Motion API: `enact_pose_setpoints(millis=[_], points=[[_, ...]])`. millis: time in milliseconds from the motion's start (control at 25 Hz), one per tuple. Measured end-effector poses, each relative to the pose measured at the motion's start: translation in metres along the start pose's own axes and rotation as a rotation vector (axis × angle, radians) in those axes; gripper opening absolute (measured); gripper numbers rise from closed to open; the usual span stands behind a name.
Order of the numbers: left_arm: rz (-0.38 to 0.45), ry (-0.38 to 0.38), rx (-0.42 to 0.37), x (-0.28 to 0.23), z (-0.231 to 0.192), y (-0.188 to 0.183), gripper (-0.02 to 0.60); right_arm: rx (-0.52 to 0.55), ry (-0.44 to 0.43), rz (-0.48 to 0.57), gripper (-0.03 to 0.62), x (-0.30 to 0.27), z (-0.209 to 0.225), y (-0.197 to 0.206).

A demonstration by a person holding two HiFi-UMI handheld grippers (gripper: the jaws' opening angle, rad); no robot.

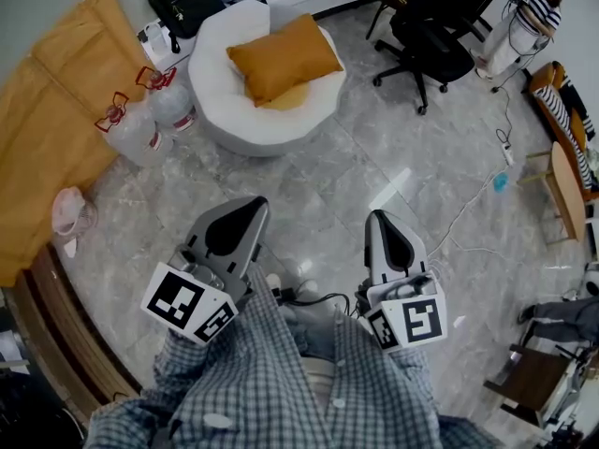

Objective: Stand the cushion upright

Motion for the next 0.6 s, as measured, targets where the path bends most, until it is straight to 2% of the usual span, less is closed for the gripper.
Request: enact_pose_setpoints(millis=[600], points=[[0.016, 0.042, -0.019, 0.020, -0.024, -0.007, 0.006, 0.003, 0.077, 0.018, 0.006, 0.000, -0.020, -0.002]])
Point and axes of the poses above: the fingertips, and each gripper's own axes: x backward along the fingers, z to its right, y out of its underside, the point moved 3 cm from there along x, backward along the fingers, and after that the axes turned 13 degrees about y, right-handed, at the moved point
